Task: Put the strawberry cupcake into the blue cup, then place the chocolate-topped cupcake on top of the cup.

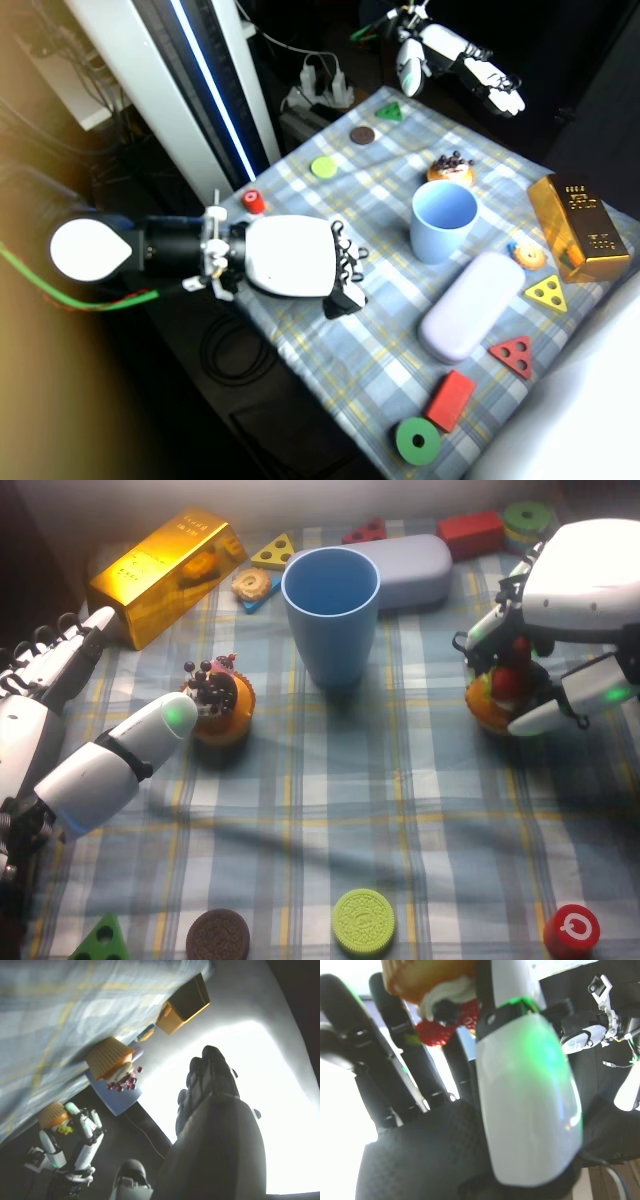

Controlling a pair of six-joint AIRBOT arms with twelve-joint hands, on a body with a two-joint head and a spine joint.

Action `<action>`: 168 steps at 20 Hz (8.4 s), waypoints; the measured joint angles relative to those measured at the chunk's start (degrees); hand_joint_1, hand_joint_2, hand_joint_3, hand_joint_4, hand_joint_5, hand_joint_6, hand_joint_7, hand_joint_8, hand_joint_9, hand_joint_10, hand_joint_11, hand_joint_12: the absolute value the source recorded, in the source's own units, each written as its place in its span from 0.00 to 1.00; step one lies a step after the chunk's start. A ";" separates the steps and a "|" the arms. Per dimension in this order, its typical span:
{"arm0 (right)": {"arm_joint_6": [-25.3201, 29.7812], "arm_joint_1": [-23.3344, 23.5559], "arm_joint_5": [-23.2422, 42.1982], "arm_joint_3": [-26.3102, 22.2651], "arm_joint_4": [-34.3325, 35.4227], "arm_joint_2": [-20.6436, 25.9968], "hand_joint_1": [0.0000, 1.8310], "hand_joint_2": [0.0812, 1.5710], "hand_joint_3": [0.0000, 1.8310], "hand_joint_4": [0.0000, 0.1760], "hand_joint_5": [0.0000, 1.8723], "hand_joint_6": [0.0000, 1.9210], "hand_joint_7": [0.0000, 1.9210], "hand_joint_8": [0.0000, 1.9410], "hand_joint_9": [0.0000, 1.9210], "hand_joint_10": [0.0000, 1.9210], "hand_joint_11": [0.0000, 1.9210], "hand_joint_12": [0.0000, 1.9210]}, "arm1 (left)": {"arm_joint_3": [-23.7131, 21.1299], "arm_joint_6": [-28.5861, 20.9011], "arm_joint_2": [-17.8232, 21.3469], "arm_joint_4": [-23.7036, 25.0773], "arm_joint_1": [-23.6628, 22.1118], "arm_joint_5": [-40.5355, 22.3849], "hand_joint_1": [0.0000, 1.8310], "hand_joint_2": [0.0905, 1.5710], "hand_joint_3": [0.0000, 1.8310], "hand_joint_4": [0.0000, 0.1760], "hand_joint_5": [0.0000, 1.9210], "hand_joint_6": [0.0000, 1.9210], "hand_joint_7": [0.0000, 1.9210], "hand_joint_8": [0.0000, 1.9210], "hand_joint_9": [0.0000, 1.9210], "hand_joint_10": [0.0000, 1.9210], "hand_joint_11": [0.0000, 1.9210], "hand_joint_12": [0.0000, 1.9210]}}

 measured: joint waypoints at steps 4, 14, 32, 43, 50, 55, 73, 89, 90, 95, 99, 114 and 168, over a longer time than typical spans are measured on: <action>-0.02 2.64 0.46 -0.02 0.28 0.15 0.51 0.79 0.00 0.52 0.38 0.72 0.59 0.00 0.62 0.06 0.39 0.63 | 0.00 0.00 0.00 0.02 0.04 -0.04 0.00 0.53 0.00 0.55 0.09 0.00 0.10 0.00 0.11 0.00 0.08 0.07; -0.02 10.03 1.05 0.00 -0.90 0.87 0.55 0.79 0.00 0.00 0.39 0.71 0.58 0.01 0.62 0.05 0.34 0.77 | 0.02 0.00 0.22 -0.20 0.04 0.00 0.00 0.55 0.00 0.40 0.10 0.00 0.11 0.00 0.12 0.00 0.08 0.07; 0.13 17.40 1.84 7.39 -2.23 -8.81 0.57 0.75 0.00 0.00 0.43 0.64 0.63 0.00 0.68 0.05 0.44 0.62 | 0.55 0.00 0.22 -0.42 0.04 0.35 0.00 0.56 0.00 0.37 0.10 0.00 0.11 0.00 0.13 0.00 0.08 0.06; 0.17 18.21 2.91 9.42 -1.92 -12.87 0.57 0.74 0.00 0.00 0.45 0.62 0.55 0.94 0.64 1.00 0.66 1.00 | 0.68 0.00 0.22 -0.42 0.04 0.52 0.00 0.56 0.00 0.39 0.10 0.00 0.11 0.00 0.12 0.00 0.09 0.07; 0.15 18.21 2.64 10.05 -1.92 -14.25 0.52 0.77 0.00 0.46 0.41 0.69 0.57 0.51 0.55 0.79 0.48 1.00 | 0.85 0.00 0.22 -0.37 -0.15 0.50 0.00 0.55 0.00 0.47 0.09 0.00 0.10 0.00 0.11 0.00 0.07 0.06; 0.17 17.84 3.13 10.05 -2.05 -14.88 0.31 0.78 0.00 0.00 0.45 0.00 0.47 0.51 0.43 0.78 0.36 0.98 | 0.85 0.00 0.22 -0.44 -0.15 0.48 0.00 0.55 0.00 0.41 0.10 0.00 0.10 0.00 0.11 0.00 0.08 0.06; 0.11 17.38 2.84 10.05 -4.07 -14.88 0.25 0.76 0.00 0.00 0.42 0.00 0.42 0.67 0.42 0.86 0.39 1.00 | 0.85 0.00 0.24 -0.20 -0.20 0.50 0.00 0.55 0.00 0.37 0.10 0.00 0.11 0.00 0.12 0.00 0.09 0.07; -0.02 15.74 1.27 2.23 -3.56 -2.29 0.00 0.60 0.00 0.59 0.00 0.00 0.01 0.00 0.03 0.00 0.03 0.06 | 2.58 -0.07 4.52 1.51 -4.52 7.13 0.13 0.54 0.00 0.34 0.08 0.01 0.11 0.01 0.12 0.01 0.10 0.07; -0.04 15.30 1.07 1.33 -3.69 -1.05 0.00 0.59 0.00 0.38 0.00 0.00 0.04 0.00 0.04 0.00 0.01 0.11 | 3.21 0.04 4.66 2.47 -5.05 8.83 0.15 0.52 0.00 0.42 0.09 0.01 0.12 0.01 0.12 0.01 0.10 0.07; 0.04 13.62 0.87 -5.03 -2.99 6.67 0.01 0.61 0.00 0.39 0.00 0.00 0.04 0.00 0.05 0.01 0.06 0.05 | 7.08 0.02 5.62 4.52 -8.81 19.63 0.19 0.50 0.00 0.34 0.12 0.00 0.16 0.01 0.13 0.01 0.08 0.06; -5.11 9.51 -0.79 -8.59 3.85 11.34 0.02 0.56 0.00 0.23 0.00 0.00 0.03 0.00 0.04 0.00 0.02 0.04 | 8.76 0.02 5.60 8.79 -10.27 26.64 0.18 0.49 0.00 0.44 0.11 0.00 0.15 0.00 0.12 0.00 0.07 0.07; -39.89 -15.93 6.27 -19.12 49.40 18.67 0.05 0.52 0.00 0.29 0.00 0.00 0.08 0.00 0.09 0.00 0.00 0.33 | 16.96 -0.02 1.53 13.55 -17.40 42.75 0.20 0.48 0.00 0.32 0.16 0.00 0.18 0.00 0.14 0.00 0.00 0.19; -39.91 -19.41 10.60 -18.82 53.00 17.59 0.06 0.55 0.00 0.29 0.00 0.00 0.09 0.00 0.07 0.00 0.00 0.19 | 20.59 -16.06 2.86 20.04 -20.74 46.34 0.59 0.64 0.00 1.00 0.59 0.37 0.51 0.02 0.30 0.00 0.08 0.03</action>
